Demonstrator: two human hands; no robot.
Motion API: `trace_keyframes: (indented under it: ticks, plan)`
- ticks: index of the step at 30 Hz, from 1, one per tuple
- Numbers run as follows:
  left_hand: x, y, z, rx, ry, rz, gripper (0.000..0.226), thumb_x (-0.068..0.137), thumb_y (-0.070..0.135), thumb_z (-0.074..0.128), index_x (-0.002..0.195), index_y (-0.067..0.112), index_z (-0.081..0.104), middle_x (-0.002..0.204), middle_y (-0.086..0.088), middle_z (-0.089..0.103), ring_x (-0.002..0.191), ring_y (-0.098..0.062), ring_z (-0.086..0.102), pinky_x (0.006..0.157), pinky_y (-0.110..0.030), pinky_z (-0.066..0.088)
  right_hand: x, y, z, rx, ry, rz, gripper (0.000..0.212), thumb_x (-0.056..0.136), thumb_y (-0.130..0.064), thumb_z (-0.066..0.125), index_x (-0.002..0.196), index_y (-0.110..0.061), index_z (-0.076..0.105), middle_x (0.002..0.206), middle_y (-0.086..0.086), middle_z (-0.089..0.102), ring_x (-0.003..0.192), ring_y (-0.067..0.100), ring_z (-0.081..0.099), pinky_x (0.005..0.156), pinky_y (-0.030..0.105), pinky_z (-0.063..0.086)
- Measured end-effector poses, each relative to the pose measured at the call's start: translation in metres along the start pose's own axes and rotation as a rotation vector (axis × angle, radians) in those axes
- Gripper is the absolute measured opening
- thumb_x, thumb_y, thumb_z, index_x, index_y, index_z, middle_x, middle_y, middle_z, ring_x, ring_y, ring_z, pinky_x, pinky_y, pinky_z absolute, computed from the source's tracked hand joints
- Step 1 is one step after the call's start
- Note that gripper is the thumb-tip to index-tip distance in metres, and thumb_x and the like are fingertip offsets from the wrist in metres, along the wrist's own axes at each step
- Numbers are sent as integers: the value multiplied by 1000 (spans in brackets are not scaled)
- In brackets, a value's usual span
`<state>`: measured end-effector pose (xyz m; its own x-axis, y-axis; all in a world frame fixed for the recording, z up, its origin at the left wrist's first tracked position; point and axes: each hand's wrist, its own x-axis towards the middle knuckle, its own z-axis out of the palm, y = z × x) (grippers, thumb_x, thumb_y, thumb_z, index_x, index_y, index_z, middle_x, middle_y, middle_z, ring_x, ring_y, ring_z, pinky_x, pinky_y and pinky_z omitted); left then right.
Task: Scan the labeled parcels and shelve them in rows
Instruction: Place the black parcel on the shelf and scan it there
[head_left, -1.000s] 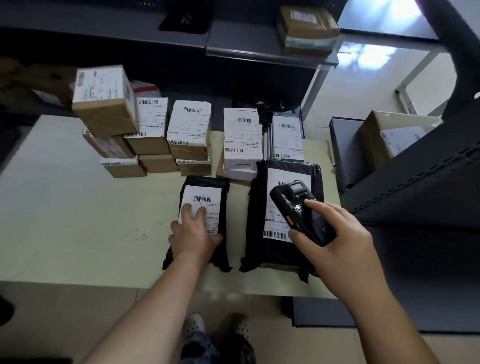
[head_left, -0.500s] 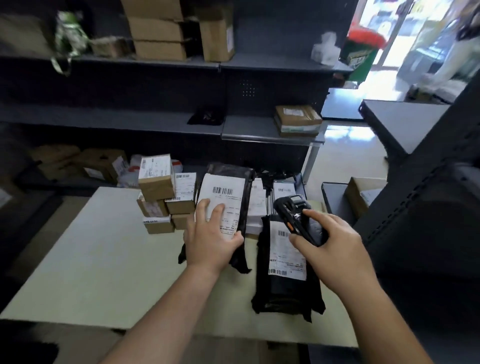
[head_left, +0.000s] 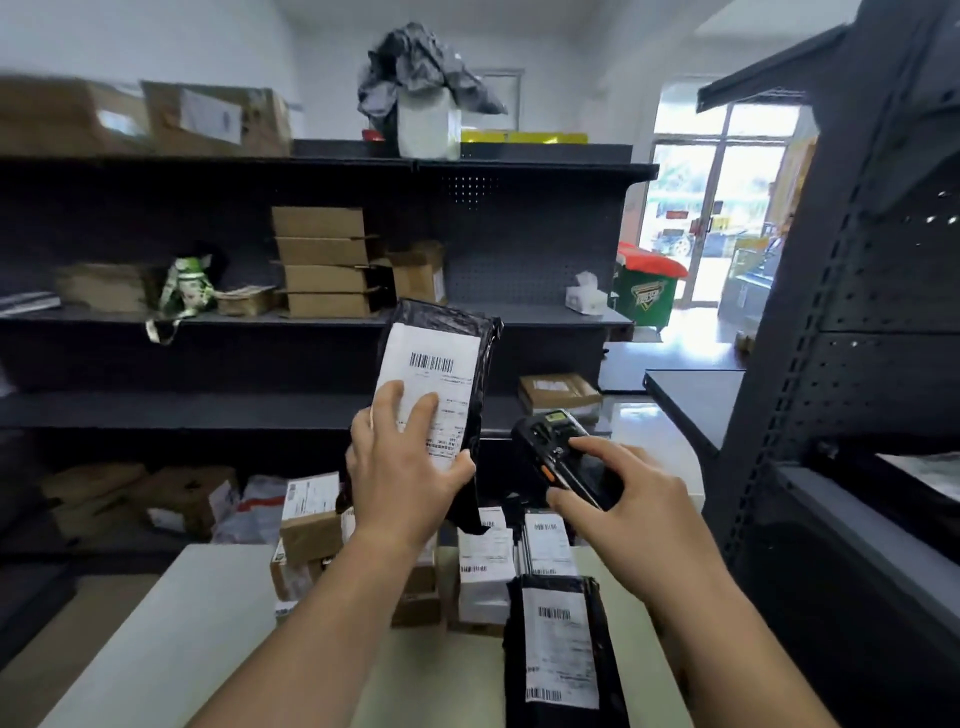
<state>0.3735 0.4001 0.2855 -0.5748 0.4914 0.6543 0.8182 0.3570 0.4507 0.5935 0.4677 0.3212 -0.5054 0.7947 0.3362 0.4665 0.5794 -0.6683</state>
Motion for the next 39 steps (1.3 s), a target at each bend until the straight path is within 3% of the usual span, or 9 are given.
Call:
trace_keyframes:
  ticks: [7,21,25,30,35,39]
  plan:
    - [13,1,-1,46,48,33,64,73,48,76,130,31,53,150,1,25,132,-32,29,102,-54,36,1,-28,-25,-32,-76,-52,50,75,-56,70,122,-54,55,117,-23,55,105,4,52,86,27,48]
    - [11,-8,14,100,51,56,62,71,44,80,126,27,58,146,-3,32,131,-38,33,98,-58,39,0,-33,-36,-173,-204,-96,53,71,-60,68,121,-56,53,113,-24,55,96,4,60,87,33,53]
    - [6,-9,11,83,46,36,62,71,43,80,126,27,58,147,-2,32,131,-36,32,98,-57,39,3,-25,-33,-159,-165,-125,52,72,-59,67,122,-55,53,111,-25,53,98,3,58,86,31,52]
    - [-13,-11,-7,1,39,-44,60,72,42,80,127,30,57,148,3,28,133,-28,28,103,-53,38,1,0,-8,-97,-66,-135,50,77,-55,68,124,-51,54,116,-26,52,102,1,53,77,18,44]
    - [-48,-13,-40,-70,15,-74,57,71,39,80,123,31,57,146,8,29,130,-21,30,104,-44,40,-33,18,17,-59,17,-123,55,77,-58,68,130,-48,54,124,-26,50,103,2,54,82,26,50]
    - [-74,5,-71,-280,-50,-99,56,72,37,82,123,32,59,138,15,32,128,-13,35,104,-39,42,-82,5,-1,37,169,-98,55,77,-53,70,130,-46,56,128,-22,51,113,4,51,92,30,49]
